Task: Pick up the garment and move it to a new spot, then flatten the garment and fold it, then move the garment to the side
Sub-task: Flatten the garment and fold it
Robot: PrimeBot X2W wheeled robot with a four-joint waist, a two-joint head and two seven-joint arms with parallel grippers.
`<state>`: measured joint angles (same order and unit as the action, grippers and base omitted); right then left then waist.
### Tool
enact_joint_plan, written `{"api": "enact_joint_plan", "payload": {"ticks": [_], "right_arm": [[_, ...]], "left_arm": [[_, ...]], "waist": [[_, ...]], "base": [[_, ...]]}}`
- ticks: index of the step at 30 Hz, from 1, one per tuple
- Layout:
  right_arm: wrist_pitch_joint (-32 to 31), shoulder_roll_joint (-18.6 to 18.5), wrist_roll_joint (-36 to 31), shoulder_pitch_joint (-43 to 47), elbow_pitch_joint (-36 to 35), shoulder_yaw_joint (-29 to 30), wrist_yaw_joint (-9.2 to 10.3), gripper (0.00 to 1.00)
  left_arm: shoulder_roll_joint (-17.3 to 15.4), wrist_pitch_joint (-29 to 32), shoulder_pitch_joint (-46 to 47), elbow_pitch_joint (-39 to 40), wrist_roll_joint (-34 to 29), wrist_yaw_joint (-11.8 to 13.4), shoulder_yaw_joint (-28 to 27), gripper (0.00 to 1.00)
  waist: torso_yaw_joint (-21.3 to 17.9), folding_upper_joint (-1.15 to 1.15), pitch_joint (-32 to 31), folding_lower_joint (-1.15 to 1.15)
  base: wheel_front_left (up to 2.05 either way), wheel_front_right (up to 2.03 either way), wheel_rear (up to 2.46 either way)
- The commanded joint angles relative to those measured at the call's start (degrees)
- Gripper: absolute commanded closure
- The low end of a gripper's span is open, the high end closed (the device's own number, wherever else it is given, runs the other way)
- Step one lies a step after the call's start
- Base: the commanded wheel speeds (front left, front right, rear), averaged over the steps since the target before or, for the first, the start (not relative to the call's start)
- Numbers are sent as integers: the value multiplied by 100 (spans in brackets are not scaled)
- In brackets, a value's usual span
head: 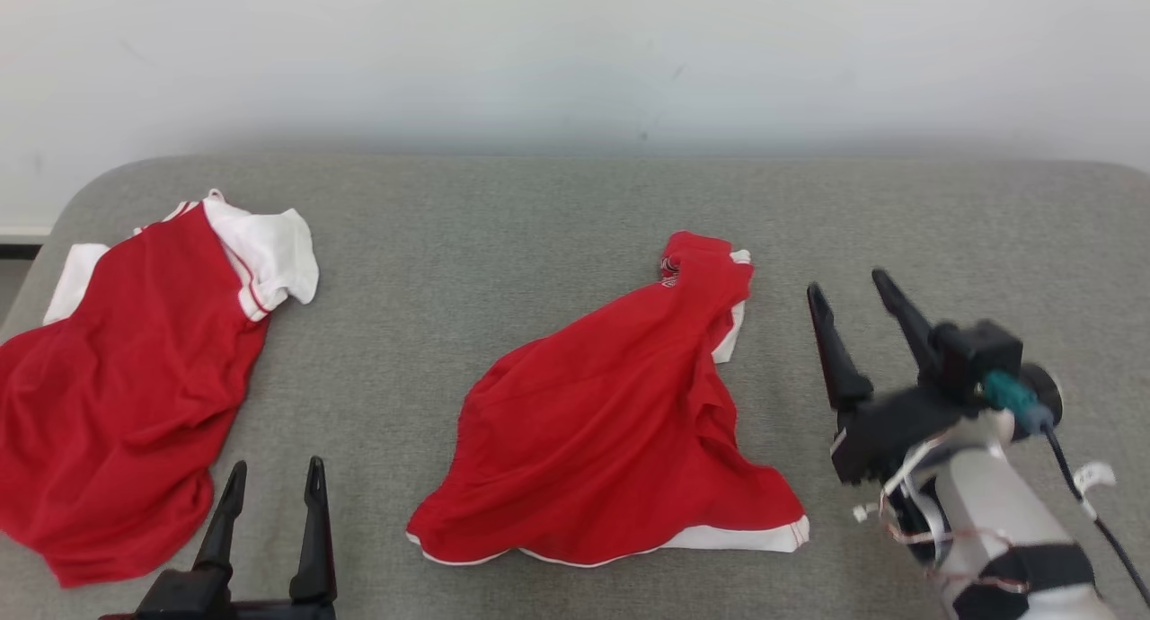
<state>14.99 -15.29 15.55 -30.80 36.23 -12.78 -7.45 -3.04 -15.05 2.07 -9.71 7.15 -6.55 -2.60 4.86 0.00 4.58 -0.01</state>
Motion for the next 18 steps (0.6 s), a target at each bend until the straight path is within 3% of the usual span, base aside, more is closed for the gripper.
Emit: {"api": "enact_joint_plan", "payload": {"ticks": [1,7,18], "right_arm": [[25,-1,-32,341,-226,15,-8,0],[27,122,-248,1333,-937,170,-8,0],[-296,422,-476,2603,-1664,60,-8,0]], "left_arm": [[-37,-19,-128,-3,-2,-16,-37,0],[-99,-19,-258,-78,-73,-46,102,0],[-860,35,-365,-671,213,-85,973,0]], "waist": [[-191,0,-72,1],[-308,0,-26,1],[-350,0,135,1]], "base": [[0,0,0],[0,0,0],[0,0,0]]}}
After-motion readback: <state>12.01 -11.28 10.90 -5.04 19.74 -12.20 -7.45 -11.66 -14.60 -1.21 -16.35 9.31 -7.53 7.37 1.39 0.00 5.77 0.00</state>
